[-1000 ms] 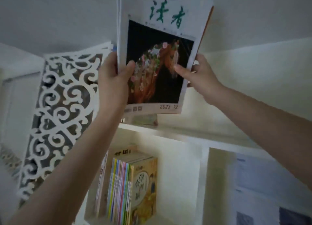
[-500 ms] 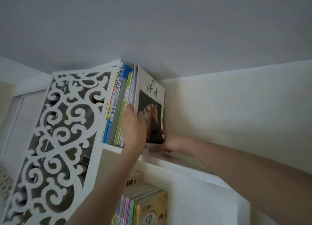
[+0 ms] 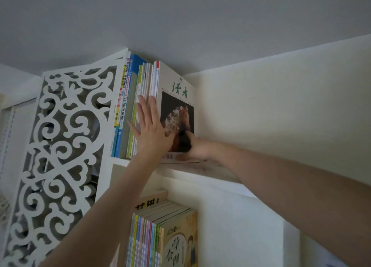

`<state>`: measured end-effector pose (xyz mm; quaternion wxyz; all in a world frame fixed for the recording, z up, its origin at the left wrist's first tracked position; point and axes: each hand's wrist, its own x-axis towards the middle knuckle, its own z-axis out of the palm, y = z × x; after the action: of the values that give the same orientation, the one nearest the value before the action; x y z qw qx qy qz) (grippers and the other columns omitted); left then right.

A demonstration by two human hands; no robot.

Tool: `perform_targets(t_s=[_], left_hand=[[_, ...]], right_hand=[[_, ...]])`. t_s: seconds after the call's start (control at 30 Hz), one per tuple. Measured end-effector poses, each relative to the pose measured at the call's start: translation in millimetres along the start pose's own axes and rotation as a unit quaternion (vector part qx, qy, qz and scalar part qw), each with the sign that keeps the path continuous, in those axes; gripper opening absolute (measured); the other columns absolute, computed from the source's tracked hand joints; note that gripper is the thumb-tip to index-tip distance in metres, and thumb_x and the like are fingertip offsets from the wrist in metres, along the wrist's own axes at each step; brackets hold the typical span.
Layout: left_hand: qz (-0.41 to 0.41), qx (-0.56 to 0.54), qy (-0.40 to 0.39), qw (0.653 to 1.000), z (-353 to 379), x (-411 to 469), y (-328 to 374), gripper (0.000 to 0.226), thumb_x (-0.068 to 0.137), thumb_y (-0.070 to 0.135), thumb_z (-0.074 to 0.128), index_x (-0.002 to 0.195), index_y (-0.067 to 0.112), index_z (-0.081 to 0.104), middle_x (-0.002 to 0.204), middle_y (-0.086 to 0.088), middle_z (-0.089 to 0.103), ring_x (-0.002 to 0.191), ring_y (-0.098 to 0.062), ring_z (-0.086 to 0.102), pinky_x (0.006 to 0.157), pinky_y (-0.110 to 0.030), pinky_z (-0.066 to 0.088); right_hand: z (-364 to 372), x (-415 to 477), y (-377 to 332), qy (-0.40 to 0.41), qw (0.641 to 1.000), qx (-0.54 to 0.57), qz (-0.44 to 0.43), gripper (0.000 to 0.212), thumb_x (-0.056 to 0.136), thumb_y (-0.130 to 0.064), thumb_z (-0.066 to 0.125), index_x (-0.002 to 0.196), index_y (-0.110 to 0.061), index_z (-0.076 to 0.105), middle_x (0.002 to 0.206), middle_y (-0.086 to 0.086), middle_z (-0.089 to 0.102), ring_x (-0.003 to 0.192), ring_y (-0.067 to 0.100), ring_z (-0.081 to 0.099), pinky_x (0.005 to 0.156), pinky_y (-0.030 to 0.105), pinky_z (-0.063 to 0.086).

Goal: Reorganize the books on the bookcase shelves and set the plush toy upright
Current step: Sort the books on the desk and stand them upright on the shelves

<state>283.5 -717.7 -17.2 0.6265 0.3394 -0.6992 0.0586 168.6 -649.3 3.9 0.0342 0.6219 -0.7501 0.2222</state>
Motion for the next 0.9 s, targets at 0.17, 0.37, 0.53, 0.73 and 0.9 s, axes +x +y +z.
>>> perform_targets(t_s=[0.17,0.37,0.53,0.73,0.9], left_hand=[[0.055,0.018,-0.012,0.998,7.4,-10.9,-9.9,0.099,0.09,0.023,0.059,0.146,0.011,-0.021,0.155,-0.011,-0.024,0.142,-0.026,-0.022,0.117,-0.045,-0.007],[0.003,-0.003,-0.087,0.996,-12.2,-11.6,3.8,0.102,0.088,0.028,0.061,0.147,0.013,-0.021,0.154,-0.012,-0.026,0.143,-0.028,-0.021,0.116,-0.051,-0.007],[0.026,-0.16,-0.044,0.986,-62.1,-55.0,82.9,0.064,0.095,0.022,0.05,0.15,0.019,0.017,0.154,-0.007,0.022,0.141,-0.024,0.023,0.114,-0.045,0.025],[0.133,-0.372,-0.157,0.905,-105.0,-144.6,185.2,0.031,0.093,0.019,0.05,0.124,0.022,0.057,0.117,0.011,0.062,0.108,0.003,0.057,0.094,-0.014,0.044],[0.152,-0.504,-0.229,0.819,-115.7,-262.7,216.1,0.03,0.092,0.008,0.049,0.114,0.023,0.062,0.112,0.017,0.064,0.106,0.003,0.059,0.094,-0.018,0.044]], right_hand=[[-7.1,-11.3,-0.8,-0.01,1.0,0.0,-0.014,0.092,0.086,-0.032,0.068,0.153,-0.015,0.006,0.157,0.008,0.022,0.139,0.027,0.032,0.112,0.034,0.03],[-25.0,-58.3,-10.0,0.06,0.997,-0.038,-0.015,0.055,0.093,-0.015,0.057,0.141,0.0,0.035,0.141,0.018,0.043,0.125,0.029,0.046,0.1,0.03,0.042],[-46.2,-146.5,7.8,0.132,0.988,-0.056,-0.06,0.042,0.093,-0.007,0.05,0.134,0.0,0.045,0.136,0.014,0.047,0.124,0.026,0.047,0.099,0.027,0.04],[-56.3,-284.5,43.9,0.23,0.971,-0.006,-0.069,0.043,0.088,-0.018,0.061,0.13,-0.017,0.049,0.131,0.0,0.049,0.111,0.012,0.054,0.079,0.014,0.042],[-21.1,-426.4,95.0,0.26,0.965,0.001,-0.037,0.032,0.087,-0.019,0.063,0.119,-0.023,0.059,0.133,-0.004,0.046,0.121,-0.001,0.045,0.099,0.008,0.033]])
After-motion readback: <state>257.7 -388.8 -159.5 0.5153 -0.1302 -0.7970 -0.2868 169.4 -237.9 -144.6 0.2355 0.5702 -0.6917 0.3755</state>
